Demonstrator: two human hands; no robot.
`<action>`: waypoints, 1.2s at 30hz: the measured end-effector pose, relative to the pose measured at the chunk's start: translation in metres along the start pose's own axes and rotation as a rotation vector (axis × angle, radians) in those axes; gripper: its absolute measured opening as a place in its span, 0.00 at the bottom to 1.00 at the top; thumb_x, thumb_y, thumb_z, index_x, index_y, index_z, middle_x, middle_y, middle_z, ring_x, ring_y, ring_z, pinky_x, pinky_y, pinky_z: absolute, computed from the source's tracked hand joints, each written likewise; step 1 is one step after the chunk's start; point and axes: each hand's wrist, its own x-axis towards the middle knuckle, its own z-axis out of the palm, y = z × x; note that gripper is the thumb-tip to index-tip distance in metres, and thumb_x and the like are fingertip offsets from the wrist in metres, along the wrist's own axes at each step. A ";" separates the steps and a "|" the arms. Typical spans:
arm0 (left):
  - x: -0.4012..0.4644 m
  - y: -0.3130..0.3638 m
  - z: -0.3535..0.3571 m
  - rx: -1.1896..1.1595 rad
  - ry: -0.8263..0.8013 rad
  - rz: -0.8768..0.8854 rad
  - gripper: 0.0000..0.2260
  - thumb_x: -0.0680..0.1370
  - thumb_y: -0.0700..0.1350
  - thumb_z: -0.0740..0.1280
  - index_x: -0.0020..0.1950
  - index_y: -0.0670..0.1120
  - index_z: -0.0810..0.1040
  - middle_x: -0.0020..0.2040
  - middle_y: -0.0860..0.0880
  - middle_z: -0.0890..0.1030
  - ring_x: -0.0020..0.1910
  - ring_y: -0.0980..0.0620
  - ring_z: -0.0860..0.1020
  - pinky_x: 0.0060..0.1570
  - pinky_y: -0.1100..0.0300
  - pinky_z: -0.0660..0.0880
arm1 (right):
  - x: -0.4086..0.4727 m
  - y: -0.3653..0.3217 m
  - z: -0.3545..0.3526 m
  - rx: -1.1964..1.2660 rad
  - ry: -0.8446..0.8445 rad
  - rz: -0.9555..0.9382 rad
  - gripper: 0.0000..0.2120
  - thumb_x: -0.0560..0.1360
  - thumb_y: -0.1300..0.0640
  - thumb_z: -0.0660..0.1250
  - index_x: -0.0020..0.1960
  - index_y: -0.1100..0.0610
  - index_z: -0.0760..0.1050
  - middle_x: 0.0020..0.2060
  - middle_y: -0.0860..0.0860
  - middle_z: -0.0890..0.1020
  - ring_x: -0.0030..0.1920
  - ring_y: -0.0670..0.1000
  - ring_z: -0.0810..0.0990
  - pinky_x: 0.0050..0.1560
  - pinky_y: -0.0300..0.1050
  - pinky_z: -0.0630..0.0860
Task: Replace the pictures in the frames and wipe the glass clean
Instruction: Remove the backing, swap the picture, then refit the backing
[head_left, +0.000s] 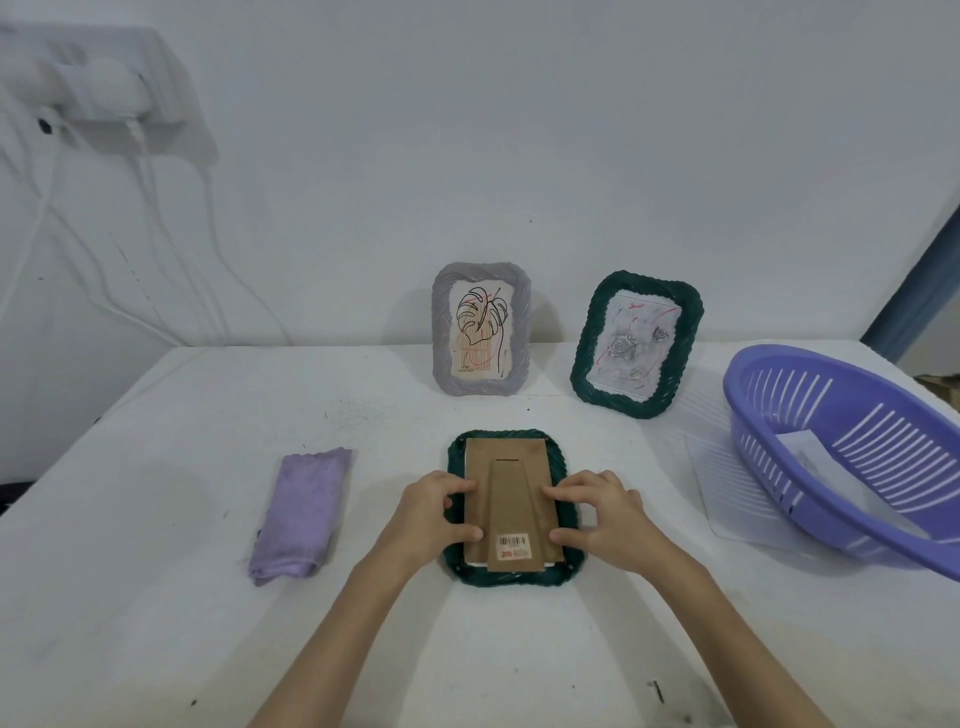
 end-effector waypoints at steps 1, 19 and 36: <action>0.000 0.000 0.000 0.013 -0.009 0.000 0.29 0.68 0.40 0.75 0.67 0.45 0.70 0.64 0.48 0.72 0.52 0.55 0.69 0.53 0.65 0.69 | 0.000 0.000 0.000 -0.008 -0.008 0.000 0.25 0.71 0.49 0.70 0.66 0.46 0.70 0.61 0.44 0.71 0.61 0.47 0.63 0.56 0.45 0.57; 0.020 0.001 0.007 0.295 -0.014 0.074 0.28 0.74 0.60 0.62 0.72 0.53 0.63 0.74 0.56 0.59 0.66 0.48 0.59 0.68 0.54 0.61 | 0.020 0.001 0.016 0.037 0.174 -0.014 0.19 0.75 0.48 0.63 0.66 0.48 0.71 0.67 0.43 0.69 0.59 0.50 0.64 0.62 0.47 0.64; 0.026 -0.009 0.007 0.320 0.014 0.119 0.29 0.70 0.62 0.67 0.69 0.55 0.67 0.72 0.58 0.63 0.64 0.50 0.62 0.65 0.57 0.64 | 0.063 -0.006 0.007 -0.105 0.214 0.083 0.22 0.75 0.47 0.64 0.68 0.48 0.68 0.60 0.52 0.71 0.61 0.54 0.66 0.58 0.51 0.66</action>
